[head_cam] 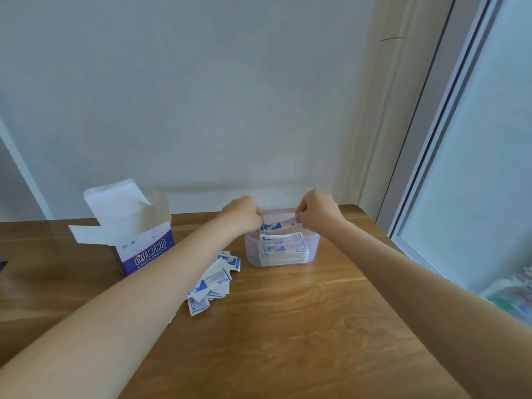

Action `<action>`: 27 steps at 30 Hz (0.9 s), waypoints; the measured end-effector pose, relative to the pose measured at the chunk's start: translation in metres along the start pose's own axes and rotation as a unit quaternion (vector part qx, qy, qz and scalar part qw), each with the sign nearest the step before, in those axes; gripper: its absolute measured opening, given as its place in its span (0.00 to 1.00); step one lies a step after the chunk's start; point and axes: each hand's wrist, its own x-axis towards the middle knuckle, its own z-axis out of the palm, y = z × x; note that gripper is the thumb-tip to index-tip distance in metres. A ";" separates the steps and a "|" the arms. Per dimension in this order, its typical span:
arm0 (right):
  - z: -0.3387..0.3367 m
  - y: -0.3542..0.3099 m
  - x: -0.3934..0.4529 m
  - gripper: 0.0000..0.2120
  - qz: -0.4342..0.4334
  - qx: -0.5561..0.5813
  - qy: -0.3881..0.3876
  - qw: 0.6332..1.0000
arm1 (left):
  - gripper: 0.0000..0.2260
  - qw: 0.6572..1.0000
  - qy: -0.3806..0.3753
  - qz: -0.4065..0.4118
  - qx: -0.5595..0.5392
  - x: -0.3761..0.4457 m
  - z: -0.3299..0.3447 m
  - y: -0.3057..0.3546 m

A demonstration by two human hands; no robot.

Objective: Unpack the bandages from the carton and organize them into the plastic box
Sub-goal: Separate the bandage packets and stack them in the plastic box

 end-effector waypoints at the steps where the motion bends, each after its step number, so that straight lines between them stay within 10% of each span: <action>1: 0.003 0.000 0.003 0.10 -0.004 -0.018 -0.017 1.000 | 0.12 0.999 -0.019 0.005 0.029 0.004 0.003 0.001; 11: 0.016 -0.003 -0.004 0.16 -0.031 -0.147 -0.110 0.983 | 0.11 0.956 -0.018 0.089 0.280 -0.008 0.018 0.007; 27: 0.016 -0.025 0.005 0.16 -0.015 -0.303 -0.219 0.927 | 0.17 0.962 -0.154 -0.063 0.216 0.004 0.018 0.037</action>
